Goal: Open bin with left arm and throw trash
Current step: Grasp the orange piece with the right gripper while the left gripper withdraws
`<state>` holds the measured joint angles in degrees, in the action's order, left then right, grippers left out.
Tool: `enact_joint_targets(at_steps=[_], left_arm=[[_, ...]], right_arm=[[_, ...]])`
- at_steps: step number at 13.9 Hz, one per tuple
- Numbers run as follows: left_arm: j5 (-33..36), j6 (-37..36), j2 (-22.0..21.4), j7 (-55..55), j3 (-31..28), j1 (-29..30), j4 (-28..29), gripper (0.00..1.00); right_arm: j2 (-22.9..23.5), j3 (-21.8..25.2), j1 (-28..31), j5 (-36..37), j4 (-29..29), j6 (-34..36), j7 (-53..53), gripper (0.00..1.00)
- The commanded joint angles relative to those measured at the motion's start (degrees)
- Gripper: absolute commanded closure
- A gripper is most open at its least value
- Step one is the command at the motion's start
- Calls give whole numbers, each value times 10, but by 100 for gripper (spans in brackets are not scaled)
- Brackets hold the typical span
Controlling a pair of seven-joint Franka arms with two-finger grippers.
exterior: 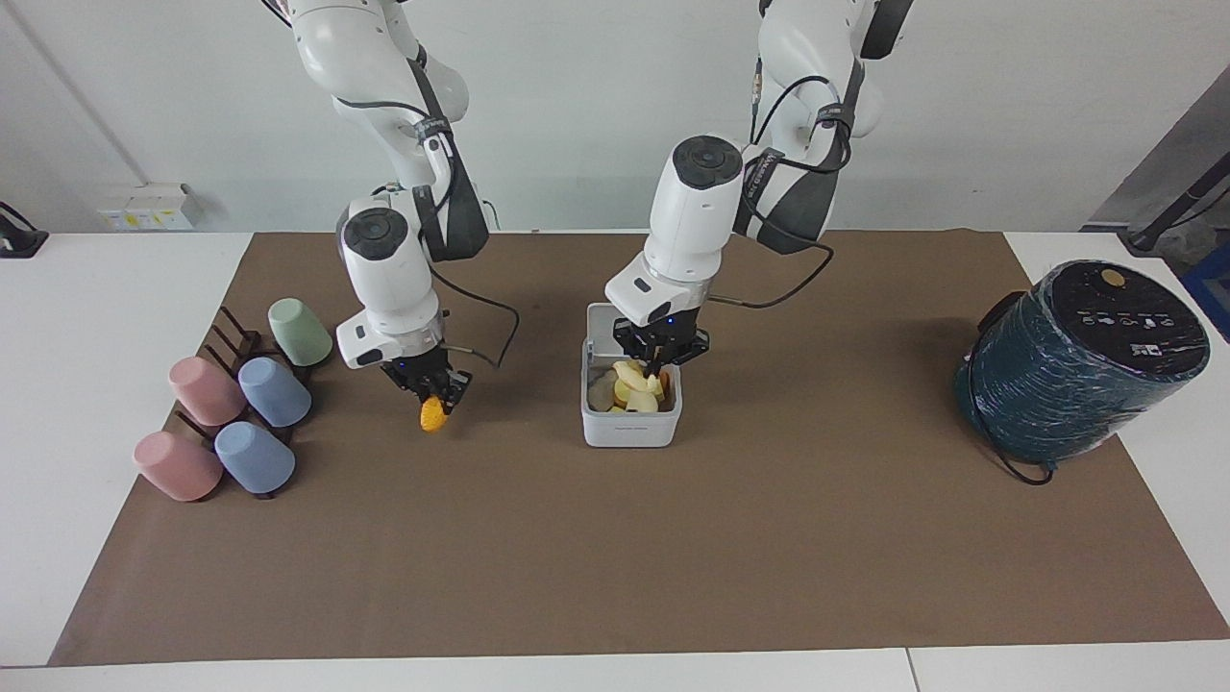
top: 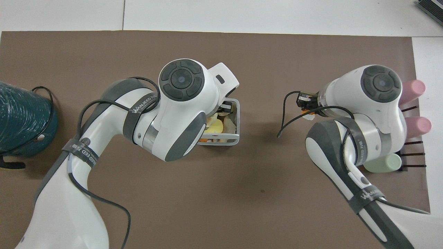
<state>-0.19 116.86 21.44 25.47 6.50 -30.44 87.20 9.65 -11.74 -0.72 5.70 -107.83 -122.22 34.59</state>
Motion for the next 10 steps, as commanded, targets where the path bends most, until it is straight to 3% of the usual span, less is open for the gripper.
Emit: enact_joint_targets(at_steps=[1, 3, 8, 10], left_arm=[[-9, 18, -17, 7, -10, -5, 24, 15], [-9, 17, -17, 7, -10, -5, 22, 0], [-7, -1, -16, 4, -16, 12, 0, 0], [-2, -36, -18, -3, -17, 44, -18, 8]], right_arm=[[-9, -7, 1, -12, 39, 49, -6, 100], [-20, -13, -1, -39, 46, 57, -3, 100], [-30, -56, -3, -91, 67, 52, 4, 100], [-28, -62, -14, -111, 68, 39, 5, 100]])
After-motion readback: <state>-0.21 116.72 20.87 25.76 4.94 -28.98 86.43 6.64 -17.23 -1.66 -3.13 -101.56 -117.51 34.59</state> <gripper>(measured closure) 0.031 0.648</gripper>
